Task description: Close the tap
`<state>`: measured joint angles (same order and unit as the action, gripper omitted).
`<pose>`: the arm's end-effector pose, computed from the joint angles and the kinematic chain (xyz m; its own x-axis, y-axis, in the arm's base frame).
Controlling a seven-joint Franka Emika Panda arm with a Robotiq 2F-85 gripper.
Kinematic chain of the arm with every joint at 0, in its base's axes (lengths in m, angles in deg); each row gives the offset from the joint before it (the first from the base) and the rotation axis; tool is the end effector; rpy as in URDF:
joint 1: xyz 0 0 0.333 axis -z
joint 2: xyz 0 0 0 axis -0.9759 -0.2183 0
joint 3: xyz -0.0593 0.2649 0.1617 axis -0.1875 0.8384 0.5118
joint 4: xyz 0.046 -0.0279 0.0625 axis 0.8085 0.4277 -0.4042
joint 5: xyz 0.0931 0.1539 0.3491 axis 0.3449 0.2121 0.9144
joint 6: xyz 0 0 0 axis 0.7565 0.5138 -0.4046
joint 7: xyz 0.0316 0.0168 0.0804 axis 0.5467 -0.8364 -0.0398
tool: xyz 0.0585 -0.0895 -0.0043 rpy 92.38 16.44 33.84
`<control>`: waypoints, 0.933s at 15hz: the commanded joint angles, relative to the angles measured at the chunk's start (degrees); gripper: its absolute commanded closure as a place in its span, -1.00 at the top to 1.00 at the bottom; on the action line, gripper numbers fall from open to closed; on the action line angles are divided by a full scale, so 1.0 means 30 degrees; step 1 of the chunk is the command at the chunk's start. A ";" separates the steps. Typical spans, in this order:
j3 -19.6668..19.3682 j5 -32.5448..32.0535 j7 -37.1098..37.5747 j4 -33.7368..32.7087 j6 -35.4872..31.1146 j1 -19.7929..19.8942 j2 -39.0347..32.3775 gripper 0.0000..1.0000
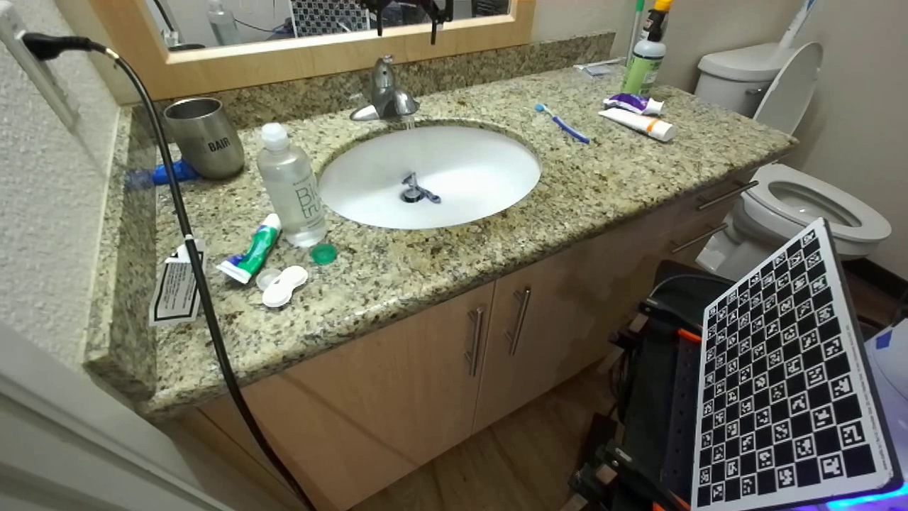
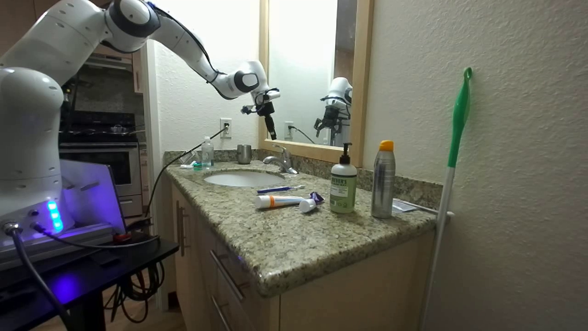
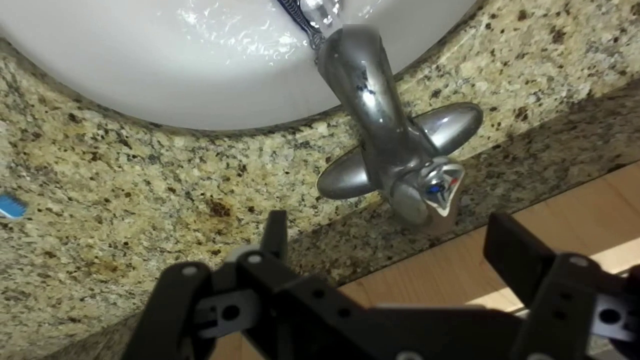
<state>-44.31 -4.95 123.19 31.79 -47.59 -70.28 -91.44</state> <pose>0.6850 -0.2541 0.3831 0.4469 -0.8312 0.3307 -0.8582 -0.5027 -0.1038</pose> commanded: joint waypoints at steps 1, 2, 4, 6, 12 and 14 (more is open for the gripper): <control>0.0069 -0.0054 0.0009 -0.0072 0.0051 0.0112 -0.0022 1.00; 0.0069 -0.0054 0.0010 -0.0072 0.0051 0.0104 -0.0021 1.00; 0.0077 -0.0058 0.0011 -0.0072 0.0051 0.0070 -0.0019 1.00; 0.0078 -0.0057 0.0011 -0.0072 0.0051 0.0073 -0.0019 1.00; -0.0909 -0.2012 0.2726 -0.3571 0.4886 0.0028 -0.3938 1.00; -0.0647 -0.2023 0.2415 -0.4498 0.5976 0.0218 -0.4823 1.00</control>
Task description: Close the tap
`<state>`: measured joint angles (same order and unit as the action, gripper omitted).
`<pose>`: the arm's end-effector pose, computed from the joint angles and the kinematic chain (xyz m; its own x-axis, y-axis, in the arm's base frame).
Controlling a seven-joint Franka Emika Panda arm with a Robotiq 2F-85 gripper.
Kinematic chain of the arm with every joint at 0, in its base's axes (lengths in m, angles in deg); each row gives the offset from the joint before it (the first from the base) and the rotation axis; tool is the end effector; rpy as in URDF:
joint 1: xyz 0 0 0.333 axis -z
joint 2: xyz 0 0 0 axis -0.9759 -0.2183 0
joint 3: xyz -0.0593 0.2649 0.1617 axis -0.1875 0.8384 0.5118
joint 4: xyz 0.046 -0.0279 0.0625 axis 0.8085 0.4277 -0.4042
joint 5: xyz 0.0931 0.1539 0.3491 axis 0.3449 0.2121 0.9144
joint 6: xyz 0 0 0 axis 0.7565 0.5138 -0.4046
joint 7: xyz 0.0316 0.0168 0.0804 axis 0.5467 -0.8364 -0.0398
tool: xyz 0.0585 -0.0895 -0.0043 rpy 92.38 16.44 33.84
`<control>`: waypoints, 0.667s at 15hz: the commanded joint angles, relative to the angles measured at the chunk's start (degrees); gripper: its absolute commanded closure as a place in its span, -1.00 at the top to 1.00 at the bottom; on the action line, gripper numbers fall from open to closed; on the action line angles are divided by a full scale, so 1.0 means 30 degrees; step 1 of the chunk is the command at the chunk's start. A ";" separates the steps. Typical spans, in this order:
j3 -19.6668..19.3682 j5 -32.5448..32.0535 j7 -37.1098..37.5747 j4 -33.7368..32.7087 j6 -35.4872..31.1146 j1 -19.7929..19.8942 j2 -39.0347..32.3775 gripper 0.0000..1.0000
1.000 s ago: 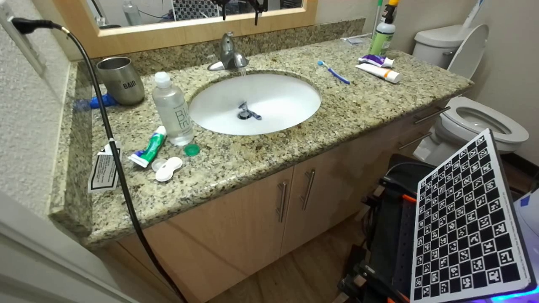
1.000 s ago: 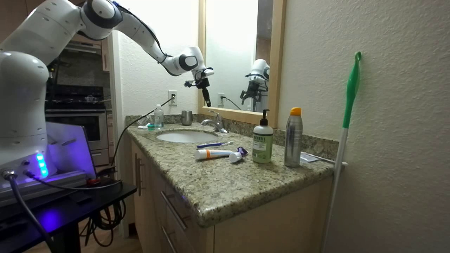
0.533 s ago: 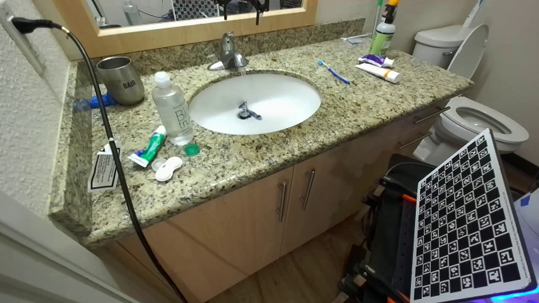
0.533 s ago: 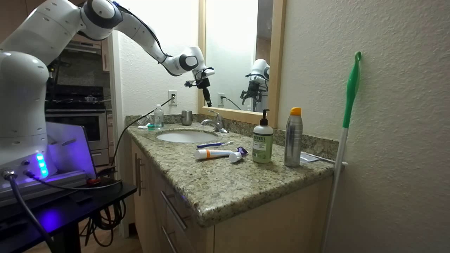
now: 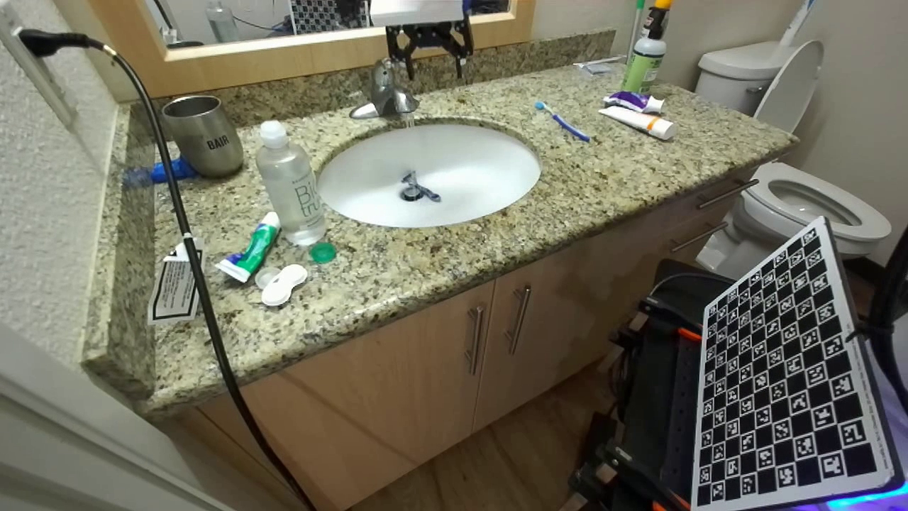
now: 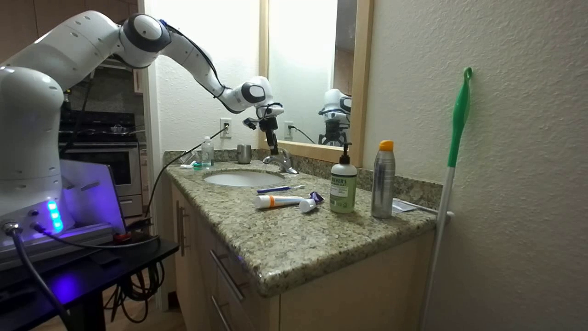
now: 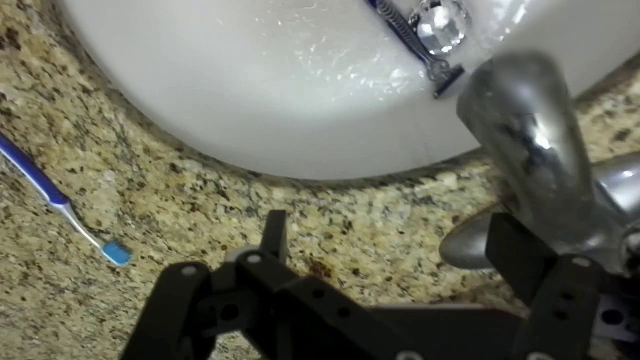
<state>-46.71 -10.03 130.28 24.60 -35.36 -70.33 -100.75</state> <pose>0.6856 -0.2751 0.3095 0.4061 -0.8784 0.2519 -0.9136 -0.3847 0.1314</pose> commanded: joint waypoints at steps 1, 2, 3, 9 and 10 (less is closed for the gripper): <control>0.0032 -0.0363 0.0434 -0.2627 0.1889 0.0175 -0.1909 1.00; 0.0287 0.0040 0.0327 -0.2989 0.1978 0.0341 -0.1653 1.00; 0.0488 0.0271 0.0172 -0.3066 0.1785 0.0442 -0.1354 1.00; 0.1243 0.1660 -0.1389 -0.0903 -0.1181 0.0263 0.2421 1.00; 0.1474 0.2003 -0.1943 -0.0424 -0.1465 0.0312 0.3144 1.00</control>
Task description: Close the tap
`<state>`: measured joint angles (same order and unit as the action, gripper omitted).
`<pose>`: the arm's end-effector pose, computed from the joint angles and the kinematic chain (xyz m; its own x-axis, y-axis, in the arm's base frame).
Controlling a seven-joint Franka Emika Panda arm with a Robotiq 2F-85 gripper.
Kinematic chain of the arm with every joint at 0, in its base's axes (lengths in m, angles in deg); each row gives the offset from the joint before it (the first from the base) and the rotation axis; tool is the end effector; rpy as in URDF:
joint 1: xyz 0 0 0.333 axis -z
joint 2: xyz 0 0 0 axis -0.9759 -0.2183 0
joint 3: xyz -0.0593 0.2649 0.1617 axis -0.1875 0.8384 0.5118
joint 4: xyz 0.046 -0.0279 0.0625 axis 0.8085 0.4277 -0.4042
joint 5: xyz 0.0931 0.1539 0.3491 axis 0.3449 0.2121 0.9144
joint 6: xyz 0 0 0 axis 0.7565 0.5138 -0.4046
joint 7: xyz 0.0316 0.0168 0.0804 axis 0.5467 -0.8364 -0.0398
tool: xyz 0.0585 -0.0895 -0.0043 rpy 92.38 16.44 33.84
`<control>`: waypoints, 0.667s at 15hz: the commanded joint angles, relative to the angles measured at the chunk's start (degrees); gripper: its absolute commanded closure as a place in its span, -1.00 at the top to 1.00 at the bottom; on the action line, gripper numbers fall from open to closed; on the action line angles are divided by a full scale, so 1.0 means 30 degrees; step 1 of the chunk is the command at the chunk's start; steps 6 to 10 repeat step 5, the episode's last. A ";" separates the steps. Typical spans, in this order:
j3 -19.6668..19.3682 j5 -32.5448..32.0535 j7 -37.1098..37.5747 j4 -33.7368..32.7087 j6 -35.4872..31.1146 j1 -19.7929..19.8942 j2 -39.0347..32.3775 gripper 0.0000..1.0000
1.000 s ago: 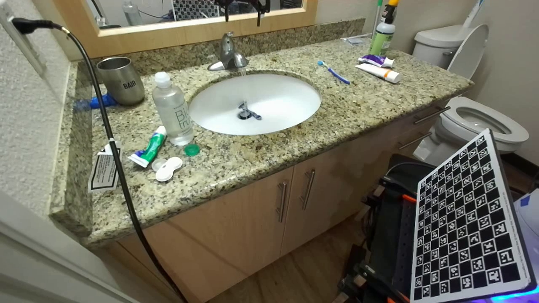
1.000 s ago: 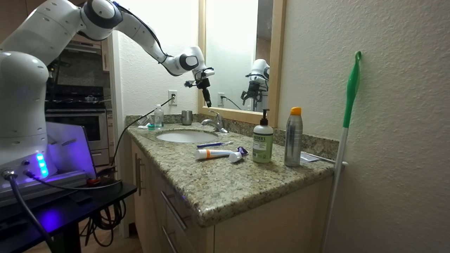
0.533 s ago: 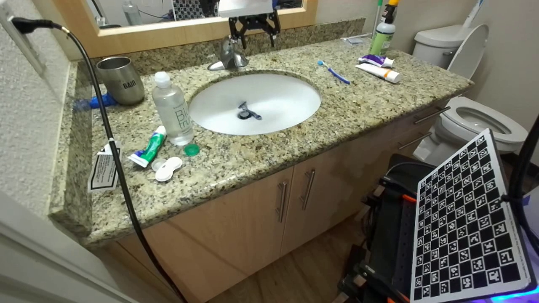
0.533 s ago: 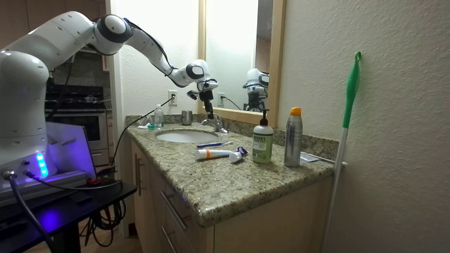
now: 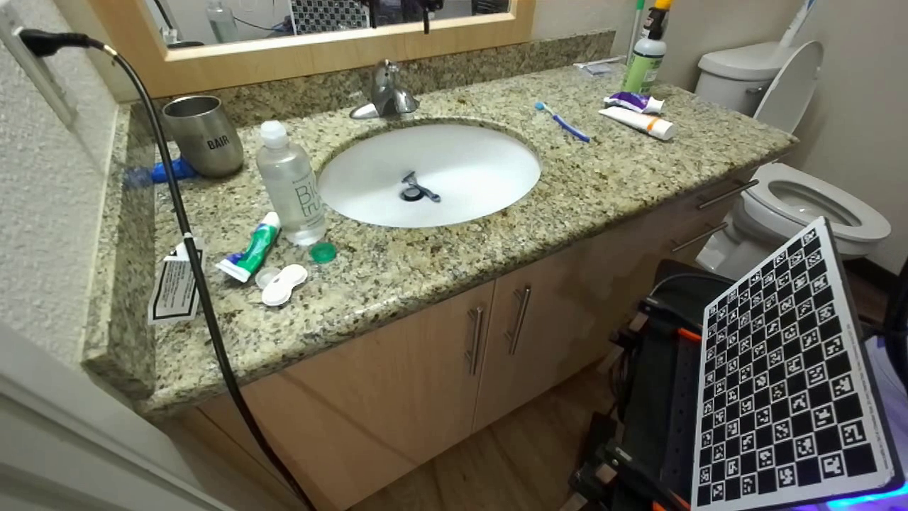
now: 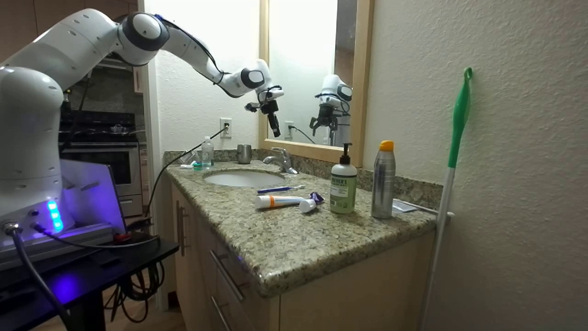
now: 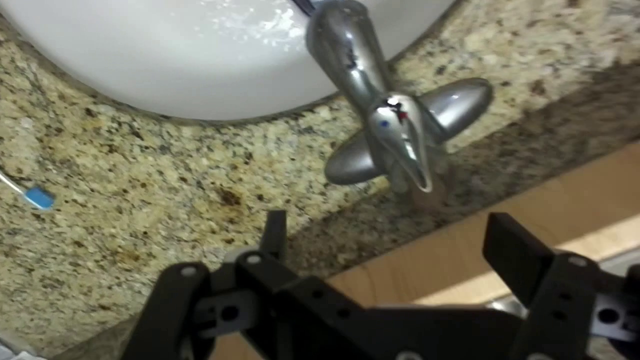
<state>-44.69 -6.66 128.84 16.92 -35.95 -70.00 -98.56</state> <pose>0.7183 -0.2549 0.3982 0.3959 -0.8623 0.3158 -0.9011 -0.4310 -0.0470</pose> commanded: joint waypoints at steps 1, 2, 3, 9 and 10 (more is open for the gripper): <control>0.0996 0.1218 -0.1958 0.2391 -0.1378 0.0247 0.2997 1.00; 0.1175 0.1600 -0.2518 0.2692 -0.1288 0.0321 0.3547 1.00; 0.0734 0.0857 -0.1275 0.0599 -0.0527 0.0178 0.1822 1.00; 0.0917 0.1181 -0.1816 0.1204 -0.0509 0.0188 0.2803 1.00; 0.0917 0.1181 -0.1816 0.1204 -0.0509 0.0188 0.2803 1.00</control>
